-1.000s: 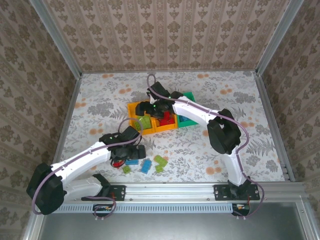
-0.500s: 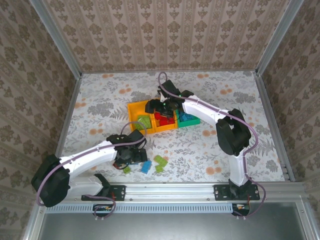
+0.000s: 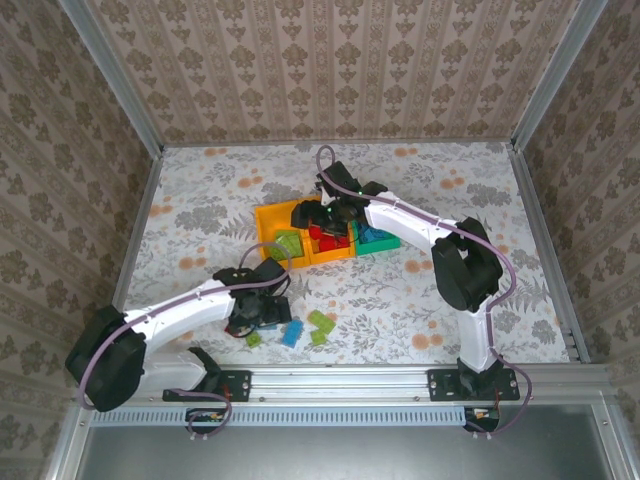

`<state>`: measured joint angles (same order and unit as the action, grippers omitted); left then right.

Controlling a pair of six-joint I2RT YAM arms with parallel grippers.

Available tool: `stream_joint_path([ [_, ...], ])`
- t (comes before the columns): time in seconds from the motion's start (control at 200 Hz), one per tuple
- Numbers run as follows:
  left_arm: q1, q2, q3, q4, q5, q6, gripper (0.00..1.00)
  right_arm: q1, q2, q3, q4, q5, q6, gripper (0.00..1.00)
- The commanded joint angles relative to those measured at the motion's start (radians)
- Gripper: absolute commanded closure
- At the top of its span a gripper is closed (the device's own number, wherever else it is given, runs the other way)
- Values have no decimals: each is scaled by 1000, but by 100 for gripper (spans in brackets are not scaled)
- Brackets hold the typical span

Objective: Sort the legos into containers by color

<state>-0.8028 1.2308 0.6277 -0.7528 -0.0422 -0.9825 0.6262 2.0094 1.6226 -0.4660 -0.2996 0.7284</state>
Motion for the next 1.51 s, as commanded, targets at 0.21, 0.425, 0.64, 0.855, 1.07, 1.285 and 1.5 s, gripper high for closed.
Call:
stream_joint_path([
  [0.21, 22, 67, -1, 54, -10, 82, 8, -13, -90, -45, 25, 20, 5, 15],
  [0.425, 23, 94, -2, 88, -11, 91, 14, -30, -150, -91, 41, 44, 5, 15],
  [0.64, 25, 103, -1, 100, -13, 96, 29, -59, -198, -148, 44, 51, 6, 15],
  [0.855, 27, 99, 8, 99, -19, 98, 35, -106, -276, -247, 45, 75, 5, 15],
  [1.07, 40, 103, 80, 78, -35, 134, 35, -180, -373, -365, 41, 94, -3, 15],
  [1.285, 55, 156, 213, 80, -32, 199, 35, -257, -460, -461, 23, 111, -24, 14],
  [1.5, 50, 280, 420, 148, 28, 270, 35, -348, -565, -568, 1, 141, -41, 14],
])
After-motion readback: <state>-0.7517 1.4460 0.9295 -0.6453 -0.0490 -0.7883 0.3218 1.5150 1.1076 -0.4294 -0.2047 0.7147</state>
